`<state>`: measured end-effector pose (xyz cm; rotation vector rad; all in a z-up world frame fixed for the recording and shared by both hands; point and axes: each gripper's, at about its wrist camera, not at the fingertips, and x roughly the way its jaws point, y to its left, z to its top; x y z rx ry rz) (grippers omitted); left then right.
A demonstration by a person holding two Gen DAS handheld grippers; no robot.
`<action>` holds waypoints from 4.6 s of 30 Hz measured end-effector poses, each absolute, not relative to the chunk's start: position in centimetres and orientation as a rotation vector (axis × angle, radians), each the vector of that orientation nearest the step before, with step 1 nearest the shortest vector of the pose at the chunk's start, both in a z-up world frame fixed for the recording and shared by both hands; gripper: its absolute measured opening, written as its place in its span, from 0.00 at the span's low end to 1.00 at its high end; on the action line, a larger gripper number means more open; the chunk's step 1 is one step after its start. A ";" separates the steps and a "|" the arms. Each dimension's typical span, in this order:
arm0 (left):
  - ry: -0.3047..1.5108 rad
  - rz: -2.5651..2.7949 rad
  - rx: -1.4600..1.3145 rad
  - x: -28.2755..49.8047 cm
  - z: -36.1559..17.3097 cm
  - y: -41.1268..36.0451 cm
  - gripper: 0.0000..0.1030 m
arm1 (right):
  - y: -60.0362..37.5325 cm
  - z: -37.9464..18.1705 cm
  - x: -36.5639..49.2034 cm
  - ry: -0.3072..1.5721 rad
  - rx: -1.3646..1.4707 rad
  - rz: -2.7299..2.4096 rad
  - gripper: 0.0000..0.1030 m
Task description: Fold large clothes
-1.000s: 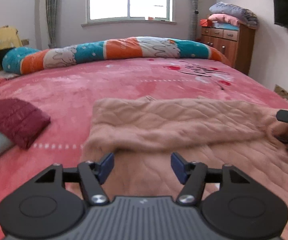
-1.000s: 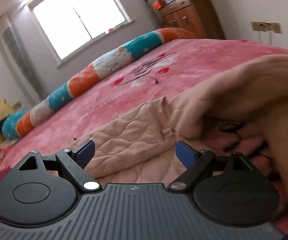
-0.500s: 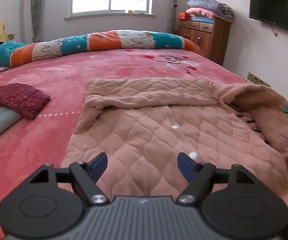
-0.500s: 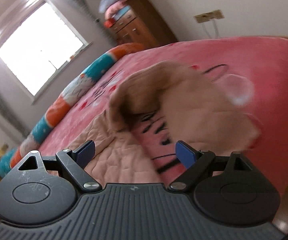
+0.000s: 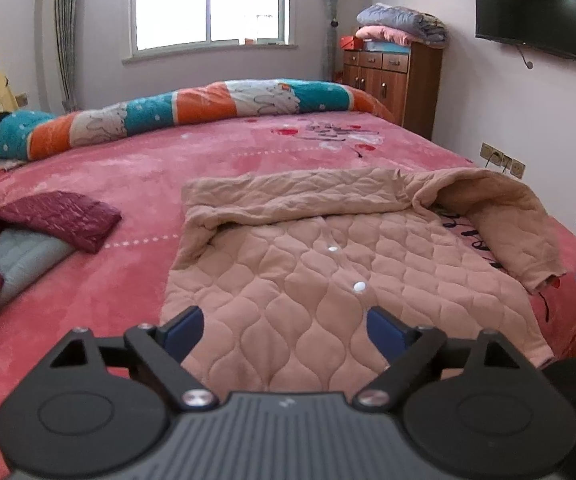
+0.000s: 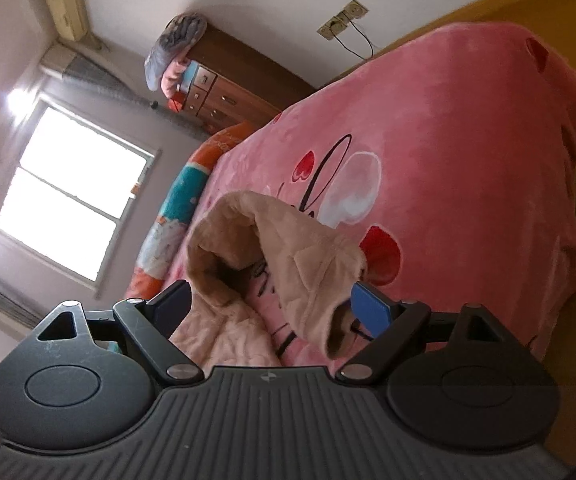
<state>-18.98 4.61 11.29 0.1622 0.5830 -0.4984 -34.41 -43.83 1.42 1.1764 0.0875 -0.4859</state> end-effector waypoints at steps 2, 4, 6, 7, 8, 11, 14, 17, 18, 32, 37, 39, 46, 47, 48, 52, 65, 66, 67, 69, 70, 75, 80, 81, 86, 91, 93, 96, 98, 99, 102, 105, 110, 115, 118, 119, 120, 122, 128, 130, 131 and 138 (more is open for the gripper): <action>0.574 -0.486 0.161 -19.4 11.6 4.9 0.86 | -44.0 1.5 -34.6 0.064 1.206 -0.470 1.00; 0.567 -0.481 0.160 -19.7 11.9 5.2 0.87 | -44.4 2.0 -35.3 0.038 1.219 -0.443 1.00; 0.559 -0.474 0.162 -20.0 12.1 5.4 0.89 | -44.7 2.5 -35.7 0.003 1.231 -0.411 1.00; 0.554 -0.471 0.164 -20.2 12.2 5.5 0.91 | -45.0 2.9 -35.8 -0.021 1.225 -0.397 1.00; 0.550 -0.472 0.166 -20.3 12.2 5.5 0.91 | -45.3 3.2 -35.8 -0.048 1.210 -0.383 1.00; 0.547 -0.470 0.168 -20.1 11.9 5.4 0.92 | -47.1 2.8 -35.4 -0.075 1.259 -0.339 1.00; 0.569 -0.471 0.161 -19.6 11.2 5.4 0.92 | -48.4 1.2 -34.5 -0.086 1.372 -0.311 0.84; 0.588 -0.469 0.157 -18.9 10.5 5.4 0.92 | -48.4 2.7 -33.2 0.024 1.173 -0.409 0.83; 0.596 -0.467 0.152 -18.6 10.1 5.5 0.92 | -48.3 3.3 -32.7 0.067 1.070 -0.446 0.85; 0.679 -0.442 0.014 -13.2 6.9 5.9 0.92 | -48.8 3.7 -29.7 0.057 1.269 -0.441 1.00; 0.697 -0.450 -0.029 -11.6 6.2 6.0 0.92 | -48.3 0.3 -28.8 -0.117 1.673 -0.403 1.00; 0.703 -0.459 -0.052 -11.0 6.0 6.1 0.92 | -47.8 -0.9 -28.8 -0.203 1.775 -0.407 1.00; 0.712 -0.483 -0.092 -9.0 5.4 5.8 0.92 | -48.7 -6.4 -28.1 -0.354 2.159 -0.378 1.00; 0.711 -0.486 -0.102 -8.7 5.4 5.7 0.92 | -48.6 -7.3 -27.8 -0.344 2.217 -0.357 1.00; 0.709 -0.487 -0.111 -8.4 5.4 5.6 0.92 | -48.6 -8.1 -27.6 -0.327 2.260 -0.348 1.00; 0.696 -0.500 -0.139 -7.3 5.4 5.1 0.92 | -48.7 -8.7 -27.4 -0.298 2.281 -0.408 1.00; 0.648 -0.544 -0.233 -3.7 4.6 4.8 0.92 | -51.8 -3.7 -25.8 -0.120 1.882 -0.581 0.35; 0.643 -0.548 -0.247 -3.4 4.5 5.1 0.92 | -52.0 -3.6 -25.7 -0.106 1.848 -0.597 0.32; 0.636 -0.552 -0.258 -3.1 4.4 5.4 0.92 | -52.1 -2.9 -25.7 -0.091 1.795 -0.619 0.31; 0.621 -0.556 -0.283 -2.5 4.3 6.1 0.92 | -52.3 -0.8 -25.0 -0.061 1.666 -0.657 0.26; 0.617 -0.559 -0.300 -2.2 4.3 6.6 0.92 | -52.3 0.3 -24.7 -0.040 1.593 -0.674 0.25; 0.585 -0.601 -0.386 -0.5 4.6 8.8 0.93 | -51.6 6.8 -22.4 -0.003 1.239 -0.698 0.17; 0.560 -0.588 -0.418 1.0 4.4 10.5 0.93 | -46.9 16.0 -16.6 0.047 0.735 -0.575 0.17; 0.560 -0.579 -0.427 1.4 4.3 10.8 0.93 | -45.6 17.3 -15.4 0.055 0.664 -0.532 0.17; 0.597 -0.543 -0.493 2.7 3.6 11.9 0.94 | -36.1 21.2 -7.6 0.130 0.324 -0.248 0.17; 0.577 -0.513 -0.514 3.0 3.7 12.8 0.94 | -25.9 17.7 -1.2 0.289 0.050 0.000 0.16; 0.580 -0.498 -0.533 3.2 3.7 13.1 0.94 | -23.0 14.7 0.8 0.372 -0.012 0.068 0.16; 0.587 -0.491 -0.560 3.5 3.6 13.6 0.94 | -19.5 9.7 2.0 0.488 -0.078 0.125 0.16; 0.588 -0.496 -0.563 3.6 3.5 13.8 0.94 | -18.2 6.8 2.6 0.552 -0.110 0.137 0.16; 0.586 -0.496 -0.557 3.5 3.5 13.8 0.94 | -17.9 5.8 3.0 0.568 -0.121 0.134 0.16; 0.597 -0.500 -0.557 3.7 3.3 13.8 0.94 | -17.3 3.6 3.1 0.601 -0.115 0.118 0.16; 0.605 -0.503 -0.564 3.8 3.0 13.9 0.94 | -17.2 2.7 3.4 0.618 -0.104 0.109 0.20; 0.611 -0.518 -0.549 3.8 2.8 13.7 0.94 | -16.7 2.9 5.3 0.639 -0.115 0.123 0.56; 0.622 -0.559 -0.513 3.3 3.1 12.9 0.92 | -17.4 2.9 4.1 0.605 -0.083 0.112 0.70; 0.613 -0.577 -0.466 2.5 4.1 12.2 0.90 | -18.9 3.9 1.7 0.555 0.041 0.068 0.76; 0.609 -0.586 -0.455 2.3 4.5 12.1 0.90 | -19.6 4.1 0.8 0.534 0.089 0.055 0.86; 0.609 -0.591 -0.443 1.9 5.0 11.8 0.90 | -20.4 4.4 -0.3 0.504 0.135 0.033 0.97; 0.633 -0.584 -0.428 1.5 5.8 11.1 0.89 | -21.9 4.8 -2.3 0.441 0.207 -0.004 0.97; 0.687 -0.622 -0.456 0.1 8.1 7.4 0.86 | -27.5 4.5 -4.9 0.331 0.385 -0.131 0.97; 0.698 -0.633 -0.466 0.5 8.3 5.8 0.86 | -29.6 4.0 -4.9 0.318 0.463 -0.165 0.97; 0.704 -0.629 -0.469 0.7 8.2 4.9 0.85 | -30.6 3.7 -4.8 0.312 0.505 -0.180 0.97; 0.729 -0.603 -0.512 3.4 6.3 -0.1 0.85 | -34.0 3.3 -3.6 0.247 0.584 -0.164 0.98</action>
